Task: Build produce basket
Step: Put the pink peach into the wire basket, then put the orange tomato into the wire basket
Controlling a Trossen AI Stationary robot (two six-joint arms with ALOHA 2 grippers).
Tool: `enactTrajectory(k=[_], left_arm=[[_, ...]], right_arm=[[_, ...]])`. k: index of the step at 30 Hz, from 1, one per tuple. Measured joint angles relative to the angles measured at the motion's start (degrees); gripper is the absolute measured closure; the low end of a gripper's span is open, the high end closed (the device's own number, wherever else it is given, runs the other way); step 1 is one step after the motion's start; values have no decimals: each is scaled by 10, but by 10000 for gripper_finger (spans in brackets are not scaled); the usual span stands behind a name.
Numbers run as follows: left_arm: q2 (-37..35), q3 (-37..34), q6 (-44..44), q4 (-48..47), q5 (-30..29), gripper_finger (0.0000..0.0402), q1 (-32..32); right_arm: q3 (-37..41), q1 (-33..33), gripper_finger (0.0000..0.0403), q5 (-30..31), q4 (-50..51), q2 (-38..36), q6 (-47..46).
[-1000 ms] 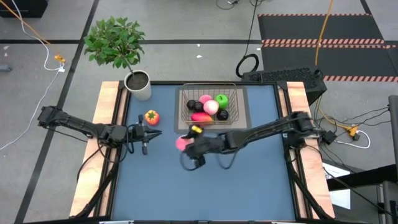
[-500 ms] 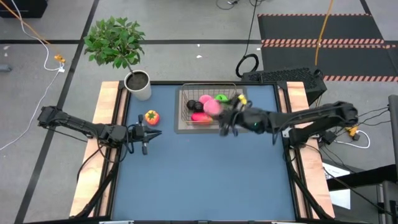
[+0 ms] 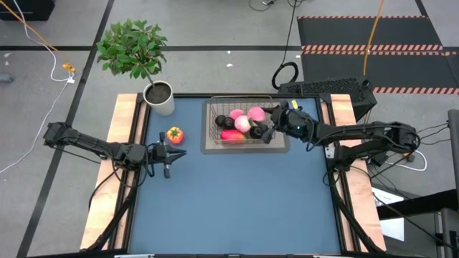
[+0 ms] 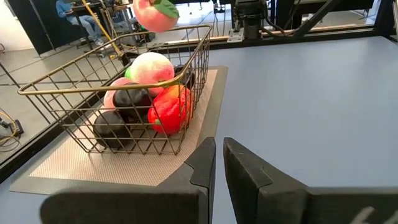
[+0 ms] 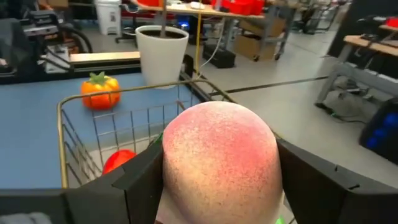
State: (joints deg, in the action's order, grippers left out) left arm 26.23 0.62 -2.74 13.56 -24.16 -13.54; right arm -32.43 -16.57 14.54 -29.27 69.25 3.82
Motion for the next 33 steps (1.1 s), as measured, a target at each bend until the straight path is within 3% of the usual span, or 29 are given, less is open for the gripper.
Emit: enactTrajectory(k=[4, 13, 19, 26, 33], left_arm=[[0, 0, 0, 0, 0, 364, 0], [0, 0, 0, 0, 0, 364, 0], [0, 0, 0, 0, 0, 364, 0], [0, 0, 0, 0, 0, 364, 0], [0, 0, 0, 0, 0, 364, 0]], right_arm=[[0, -11, 115, -29, 19, 0, -11], [1, -34, 15, -28, 46, 3, -62], [1, -23, 7, -85, 0, 3, -123], [1, 66, 9, -83, -9, 3, -152], [1, 183, 9, -37, -9, 3, -163]])
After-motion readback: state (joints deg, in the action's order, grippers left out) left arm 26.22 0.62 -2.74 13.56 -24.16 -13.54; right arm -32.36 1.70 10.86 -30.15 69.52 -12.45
